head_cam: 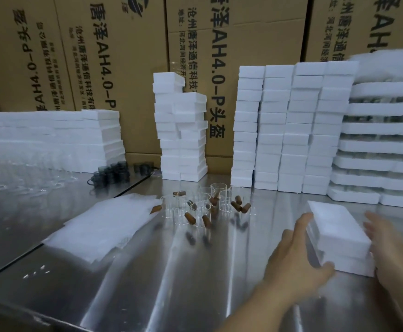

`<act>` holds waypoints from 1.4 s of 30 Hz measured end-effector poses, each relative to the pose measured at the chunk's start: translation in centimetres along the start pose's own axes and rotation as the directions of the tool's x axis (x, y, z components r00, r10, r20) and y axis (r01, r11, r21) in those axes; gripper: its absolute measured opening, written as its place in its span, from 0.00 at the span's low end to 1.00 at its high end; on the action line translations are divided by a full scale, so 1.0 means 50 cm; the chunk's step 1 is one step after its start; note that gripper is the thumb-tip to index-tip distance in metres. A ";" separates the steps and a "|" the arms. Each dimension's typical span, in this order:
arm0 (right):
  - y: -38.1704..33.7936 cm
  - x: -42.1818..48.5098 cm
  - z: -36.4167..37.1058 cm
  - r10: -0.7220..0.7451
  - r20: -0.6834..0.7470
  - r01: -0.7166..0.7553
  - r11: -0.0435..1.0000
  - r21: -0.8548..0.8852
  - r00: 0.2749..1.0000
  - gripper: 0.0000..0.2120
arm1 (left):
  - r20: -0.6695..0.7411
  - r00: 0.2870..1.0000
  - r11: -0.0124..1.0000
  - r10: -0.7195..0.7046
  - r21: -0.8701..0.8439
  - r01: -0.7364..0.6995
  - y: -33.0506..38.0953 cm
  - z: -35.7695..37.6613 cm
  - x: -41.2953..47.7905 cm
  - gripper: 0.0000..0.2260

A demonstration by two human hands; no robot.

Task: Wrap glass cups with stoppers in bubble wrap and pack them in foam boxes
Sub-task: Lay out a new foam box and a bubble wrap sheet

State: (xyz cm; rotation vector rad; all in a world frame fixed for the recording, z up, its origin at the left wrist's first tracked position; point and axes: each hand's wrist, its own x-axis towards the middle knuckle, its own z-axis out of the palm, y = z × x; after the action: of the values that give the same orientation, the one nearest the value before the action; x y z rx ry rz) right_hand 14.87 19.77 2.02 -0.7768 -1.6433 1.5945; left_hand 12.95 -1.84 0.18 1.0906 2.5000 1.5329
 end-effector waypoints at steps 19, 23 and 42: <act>-0.009 -0.189 0.144 -0.761 0.541 0.927 0.217 -0.307 0.358 0.12 | -0.803 0.585 0.679 0.115 0.493 0.544 -0.250 -0.480 -0.037 0.20; -0.011 -0.183 0.134 -0.733 0.526 0.897 0.290 -0.334 0.432 0.09 | -0.765 0.640 0.561 -0.071 0.500 0.660 -0.292 -0.495 -0.039 0.17; 0.002 -0.169 0.135 -0.697 0.550 0.884 0.301 -0.358 0.461 0.07 | -0.766 0.609 0.382 -0.209 0.509 0.771 -0.296 -0.509 -0.032 0.17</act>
State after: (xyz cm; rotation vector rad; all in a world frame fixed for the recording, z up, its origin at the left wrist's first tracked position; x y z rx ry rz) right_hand 14.11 9.00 1.33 0.1424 -2.2831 0.3918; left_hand -2.95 -26.64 1.23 -0.4971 3.5747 0.4473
